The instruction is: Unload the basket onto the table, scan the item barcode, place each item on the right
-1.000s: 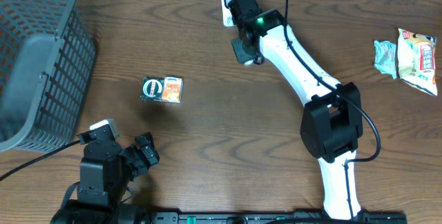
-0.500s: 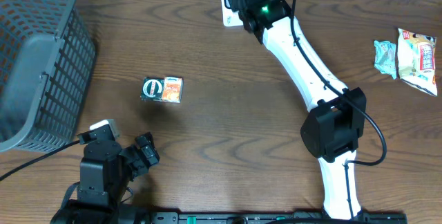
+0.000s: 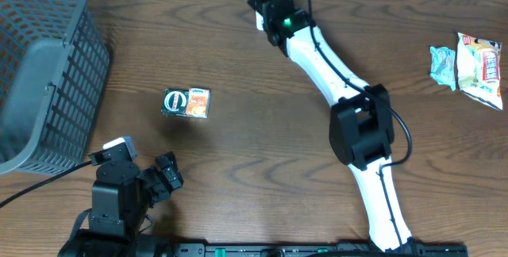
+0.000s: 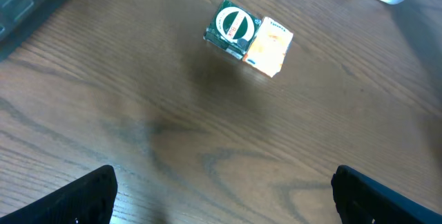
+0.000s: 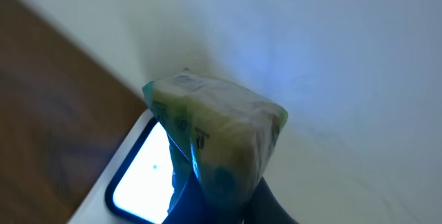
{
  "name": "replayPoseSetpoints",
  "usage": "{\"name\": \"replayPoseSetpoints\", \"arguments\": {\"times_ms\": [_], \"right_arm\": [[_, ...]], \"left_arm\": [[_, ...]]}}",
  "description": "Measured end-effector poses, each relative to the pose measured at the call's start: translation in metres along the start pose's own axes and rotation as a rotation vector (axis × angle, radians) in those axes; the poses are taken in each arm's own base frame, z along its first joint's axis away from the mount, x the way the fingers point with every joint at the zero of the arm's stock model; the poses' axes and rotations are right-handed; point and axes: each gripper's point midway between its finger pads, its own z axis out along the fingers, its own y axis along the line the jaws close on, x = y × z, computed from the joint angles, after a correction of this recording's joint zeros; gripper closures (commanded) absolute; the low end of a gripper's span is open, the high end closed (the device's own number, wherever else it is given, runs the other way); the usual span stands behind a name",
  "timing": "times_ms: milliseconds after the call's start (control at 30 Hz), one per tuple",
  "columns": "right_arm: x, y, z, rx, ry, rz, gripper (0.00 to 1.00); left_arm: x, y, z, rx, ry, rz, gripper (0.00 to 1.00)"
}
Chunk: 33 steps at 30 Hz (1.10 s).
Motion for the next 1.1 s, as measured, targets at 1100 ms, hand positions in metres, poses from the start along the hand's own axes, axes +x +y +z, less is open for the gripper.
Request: {"name": "replayPoseSetpoints", "arguments": {"times_ms": [1100], "right_arm": [[0.043,-0.011,0.019,-0.010,0.086,-0.186,0.99]], "left_arm": [[0.000,0.000,0.000,0.000,0.000,0.000,0.03]]}}
